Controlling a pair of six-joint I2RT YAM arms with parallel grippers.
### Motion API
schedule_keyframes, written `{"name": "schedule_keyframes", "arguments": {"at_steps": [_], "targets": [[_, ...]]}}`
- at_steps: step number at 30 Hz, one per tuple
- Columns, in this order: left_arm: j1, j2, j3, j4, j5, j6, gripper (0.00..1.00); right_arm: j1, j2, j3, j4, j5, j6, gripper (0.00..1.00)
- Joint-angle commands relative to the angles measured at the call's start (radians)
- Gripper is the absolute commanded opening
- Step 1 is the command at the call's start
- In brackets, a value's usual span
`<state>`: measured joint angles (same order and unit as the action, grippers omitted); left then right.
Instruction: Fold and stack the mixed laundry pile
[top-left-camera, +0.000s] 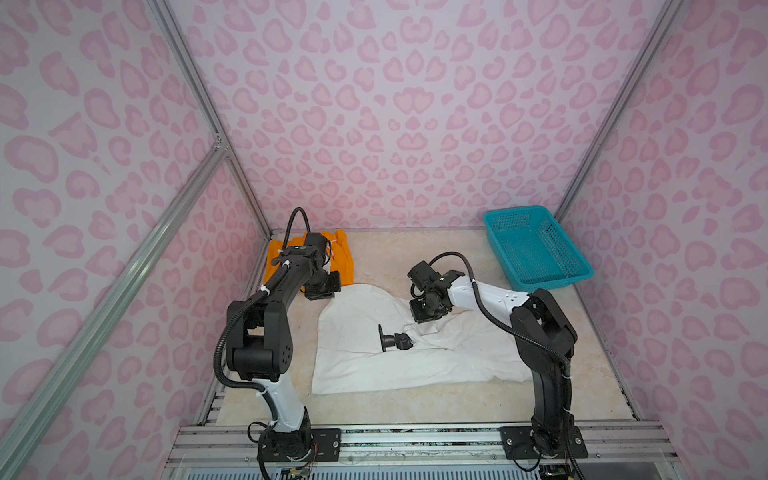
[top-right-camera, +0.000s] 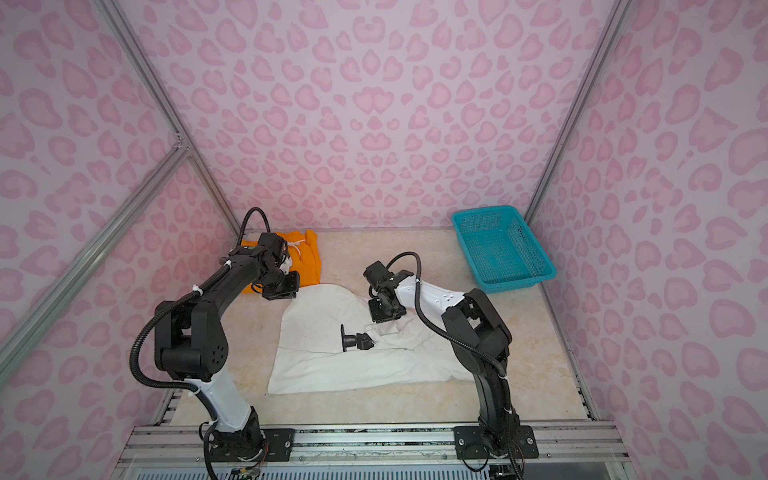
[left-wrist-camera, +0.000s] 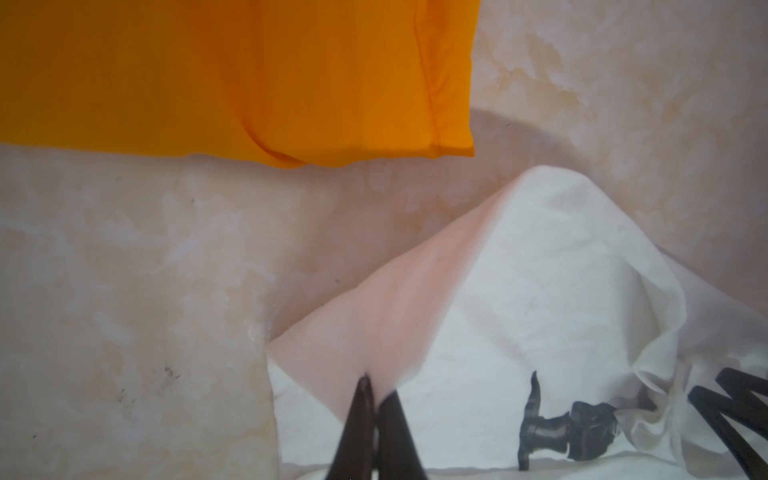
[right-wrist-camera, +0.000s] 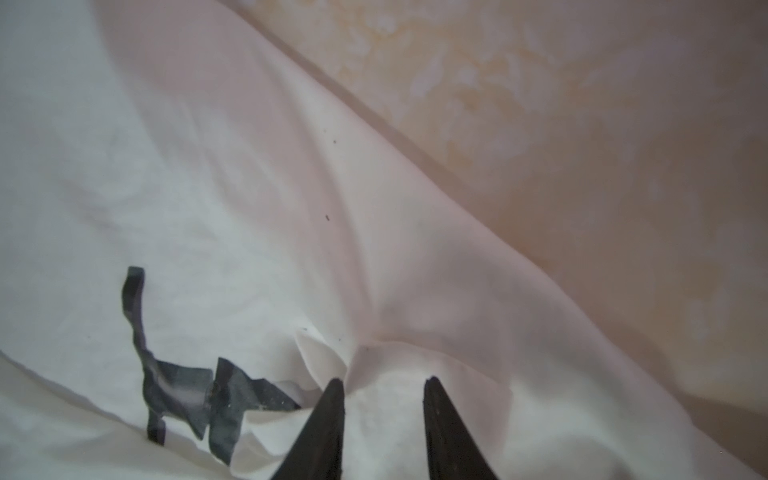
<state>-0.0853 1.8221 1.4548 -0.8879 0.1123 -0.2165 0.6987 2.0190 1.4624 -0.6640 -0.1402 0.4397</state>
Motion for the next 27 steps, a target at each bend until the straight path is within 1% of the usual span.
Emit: {"name": "schedule_keyframes", "arguments": {"at_steps": [1,8,14,17,19,24,27], "targets": [[0.002,-0.017,-0.002,0.006,0.014,0.005,0.03,0.004,0.022,-0.015,0.045,0.001,0.046,0.33],[0.002,-0.013,-0.002,0.004,0.013,0.004,0.03,0.006,0.035,-0.010,0.073,-0.036,0.057,0.34],[0.002,-0.009,0.001,0.003,0.013,0.005,0.03,0.013,0.038,-0.006,0.078,-0.030,0.071,0.36],[0.002,-0.007,0.001,0.003,0.012,0.006,0.03,0.018,0.056,0.002,0.065,-0.016,0.072,0.36],[0.001,-0.009,0.001,0.001,0.013,0.006,0.03,0.022,0.066,0.006,0.059,-0.009,0.071,0.34],[0.001,-0.010,0.000,0.000,0.010,0.008,0.03,0.028,0.070,0.007,0.044,0.020,0.069,0.23],[0.002,-0.009,-0.001,0.001,0.012,0.007,0.03,0.028,0.054,0.009,0.035,0.041,0.063,0.18]]}}
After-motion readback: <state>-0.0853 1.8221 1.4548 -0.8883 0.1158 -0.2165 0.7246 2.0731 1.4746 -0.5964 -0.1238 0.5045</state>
